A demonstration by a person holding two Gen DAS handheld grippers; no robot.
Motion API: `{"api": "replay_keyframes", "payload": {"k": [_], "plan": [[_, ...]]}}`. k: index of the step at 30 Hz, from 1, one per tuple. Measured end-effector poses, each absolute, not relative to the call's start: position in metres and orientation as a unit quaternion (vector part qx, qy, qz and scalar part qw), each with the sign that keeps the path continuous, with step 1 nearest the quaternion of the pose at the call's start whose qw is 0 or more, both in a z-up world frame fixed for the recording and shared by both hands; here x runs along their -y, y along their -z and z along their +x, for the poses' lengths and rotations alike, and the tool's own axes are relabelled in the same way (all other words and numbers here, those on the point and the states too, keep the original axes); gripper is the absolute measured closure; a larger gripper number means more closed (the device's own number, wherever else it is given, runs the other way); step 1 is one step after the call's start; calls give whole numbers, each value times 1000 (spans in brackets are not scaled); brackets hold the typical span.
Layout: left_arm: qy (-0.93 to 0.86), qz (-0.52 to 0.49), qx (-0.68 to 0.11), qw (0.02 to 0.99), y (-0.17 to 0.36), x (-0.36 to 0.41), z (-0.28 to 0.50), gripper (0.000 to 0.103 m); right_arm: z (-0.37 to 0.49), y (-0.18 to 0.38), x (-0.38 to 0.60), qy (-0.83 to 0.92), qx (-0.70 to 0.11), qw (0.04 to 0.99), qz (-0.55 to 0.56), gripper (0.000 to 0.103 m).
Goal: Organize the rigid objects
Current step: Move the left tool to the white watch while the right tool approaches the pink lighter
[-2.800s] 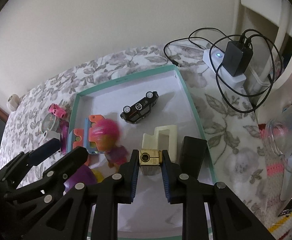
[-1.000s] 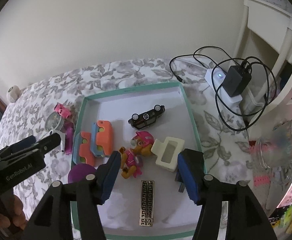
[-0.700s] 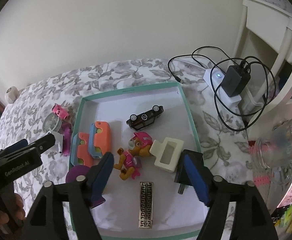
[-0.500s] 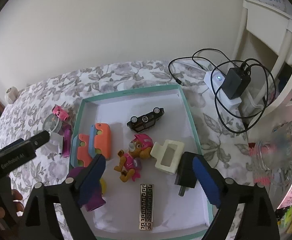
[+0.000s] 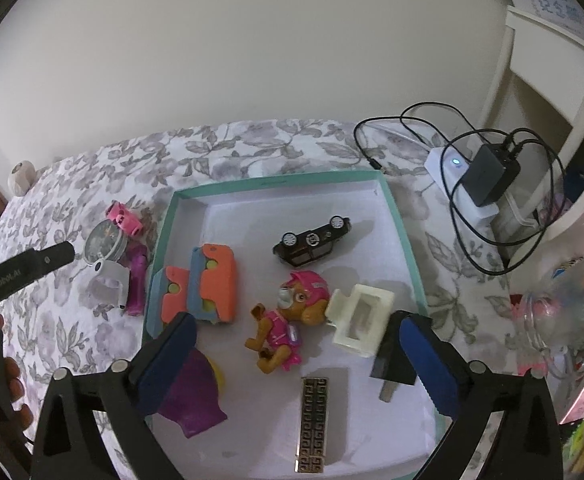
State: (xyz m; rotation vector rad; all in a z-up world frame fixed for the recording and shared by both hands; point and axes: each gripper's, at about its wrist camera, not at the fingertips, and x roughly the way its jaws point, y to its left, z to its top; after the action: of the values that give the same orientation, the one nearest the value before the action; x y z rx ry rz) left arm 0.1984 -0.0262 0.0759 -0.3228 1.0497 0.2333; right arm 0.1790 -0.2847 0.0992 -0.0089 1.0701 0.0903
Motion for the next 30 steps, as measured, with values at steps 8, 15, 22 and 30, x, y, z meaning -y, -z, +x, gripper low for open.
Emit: {"api": "replay_keyframes", "payload": {"k": [8,15,22,30], "plan": [[-107,-167,-516,833,-56,4,205,5,189,-103,256,-57,-493,868,-10,0],[-48,-140,-526,838,-45,24,212,5,192,-103,246,-58,-487,872,-4,0],[-16,-123,-534,836,-48,33,212,5,194,-97,254,-50,-493,869,11,0],[39,-195,-544,815,-26,49,215,5,196,-92,252,-53,-497,866,11,0]]}}
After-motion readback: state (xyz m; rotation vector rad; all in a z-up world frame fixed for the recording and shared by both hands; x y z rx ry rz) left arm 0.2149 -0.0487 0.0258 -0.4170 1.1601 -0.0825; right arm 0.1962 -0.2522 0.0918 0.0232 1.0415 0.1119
